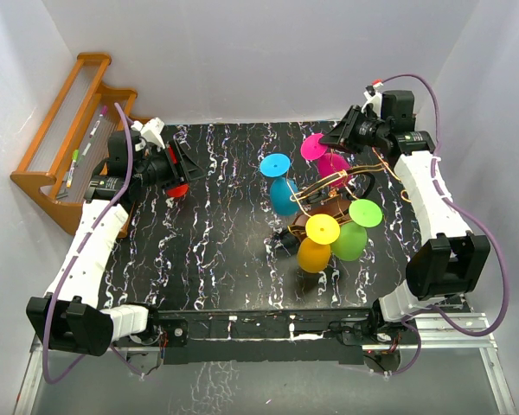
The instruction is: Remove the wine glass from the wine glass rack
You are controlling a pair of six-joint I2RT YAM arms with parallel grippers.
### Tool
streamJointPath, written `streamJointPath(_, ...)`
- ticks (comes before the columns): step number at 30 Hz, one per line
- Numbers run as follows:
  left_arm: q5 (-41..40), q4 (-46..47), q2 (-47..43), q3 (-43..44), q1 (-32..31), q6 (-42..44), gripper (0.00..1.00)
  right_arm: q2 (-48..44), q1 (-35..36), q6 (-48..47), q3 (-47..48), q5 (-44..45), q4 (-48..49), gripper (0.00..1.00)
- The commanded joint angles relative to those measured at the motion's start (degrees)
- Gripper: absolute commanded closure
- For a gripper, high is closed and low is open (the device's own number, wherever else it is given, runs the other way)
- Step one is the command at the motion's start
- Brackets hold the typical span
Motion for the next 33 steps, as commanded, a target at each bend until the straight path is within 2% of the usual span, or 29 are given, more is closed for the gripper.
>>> streamJointPath(1, -0.1, -0.4, -1.8, -0.5, -0.1, 0.9, 0.50, -1.3, 0.5, 1.0, -0.4, 1.0, 4.4, 0.89)
streamJointPath(3, 0.0, -0.3, -1.9, -0.5, -0.1, 0.8, 0.50, -1.5, 0.5, 1.5, -0.6, 1.4, 4.9, 0.92)
streamJointPath(18, -0.4, -1.3, -2.6, 0.4, -0.1, 0.9, 0.50, -7.9, -0.1, 11.0, -9.2, 7.7, 19.5, 0.92)
streamJointPath(24, -0.2, -1.1, -2.7, 0.3, -0.1, 0.7, 0.50, -11.2, -1.1, 11.5, -11.1, 10.4, 19.8, 0.92)
streamJointPath(33, 0.1, -1.0, -2.8, -0.1, -0.1, 0.5, 0.50, -13.9, -2.9, 11.4, -13.8, 5.9, 19.3, 0.92)
